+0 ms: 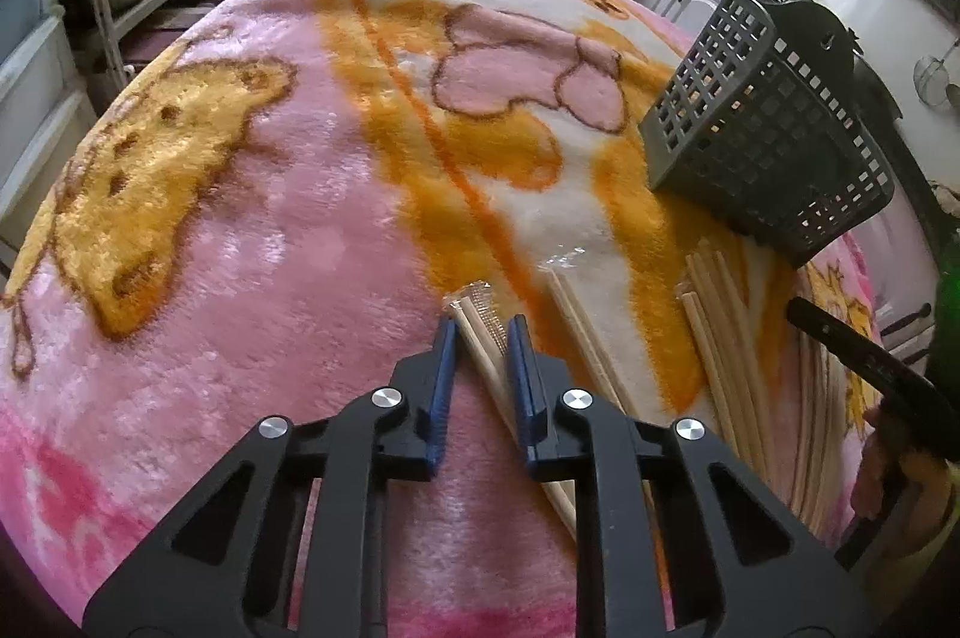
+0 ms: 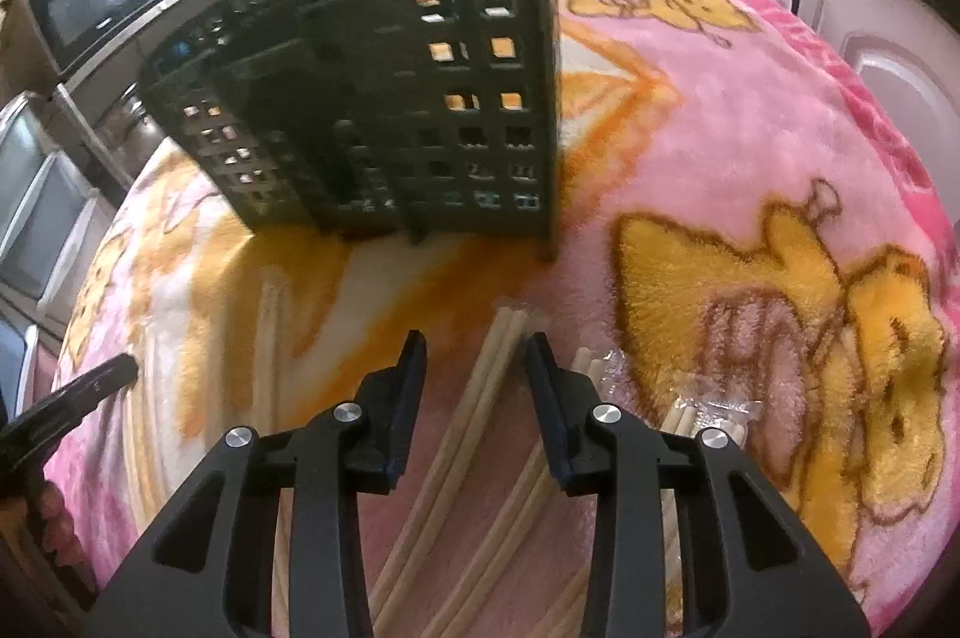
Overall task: Organize utensils
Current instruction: 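Close the left tool on one wooden chopstick while the right tool grasps another, then lift the chopsticks and carry both tools over the green mesh caddy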
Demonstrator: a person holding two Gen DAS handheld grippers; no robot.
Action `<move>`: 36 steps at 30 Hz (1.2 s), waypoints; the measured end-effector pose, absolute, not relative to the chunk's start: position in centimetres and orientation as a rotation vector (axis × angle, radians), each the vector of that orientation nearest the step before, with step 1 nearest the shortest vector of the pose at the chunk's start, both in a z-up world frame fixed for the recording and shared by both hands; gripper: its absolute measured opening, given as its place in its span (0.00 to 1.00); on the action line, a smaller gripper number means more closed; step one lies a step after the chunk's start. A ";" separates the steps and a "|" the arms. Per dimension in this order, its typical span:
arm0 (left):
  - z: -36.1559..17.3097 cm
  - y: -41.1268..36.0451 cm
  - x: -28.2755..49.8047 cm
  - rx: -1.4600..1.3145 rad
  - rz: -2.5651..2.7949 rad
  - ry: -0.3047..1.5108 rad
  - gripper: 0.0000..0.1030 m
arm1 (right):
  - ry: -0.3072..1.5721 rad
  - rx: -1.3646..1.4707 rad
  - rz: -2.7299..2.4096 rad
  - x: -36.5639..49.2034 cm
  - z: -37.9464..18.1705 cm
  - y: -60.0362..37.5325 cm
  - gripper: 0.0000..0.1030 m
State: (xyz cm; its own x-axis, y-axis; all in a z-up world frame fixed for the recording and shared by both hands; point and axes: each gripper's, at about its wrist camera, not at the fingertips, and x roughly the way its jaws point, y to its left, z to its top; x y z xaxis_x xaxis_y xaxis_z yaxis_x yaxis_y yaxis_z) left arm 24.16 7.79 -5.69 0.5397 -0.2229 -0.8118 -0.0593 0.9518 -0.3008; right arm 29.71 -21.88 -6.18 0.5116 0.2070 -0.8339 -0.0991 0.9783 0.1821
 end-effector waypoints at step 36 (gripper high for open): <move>5.1 6.6 22.3 -0.224 -0.159 0.738 0.01 | 0.684 0.112 0.425 25.2 2.5 -20.3 0.11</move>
State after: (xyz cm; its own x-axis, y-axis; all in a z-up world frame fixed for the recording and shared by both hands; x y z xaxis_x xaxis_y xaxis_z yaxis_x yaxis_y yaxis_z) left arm 22.30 6.62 5.06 0.7295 -0.2216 -0.6471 0.0645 0.9641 -0.2575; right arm 25.24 -20.32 2.52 0.6932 0.4158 -0.5887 -0.3436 0.9087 0.2372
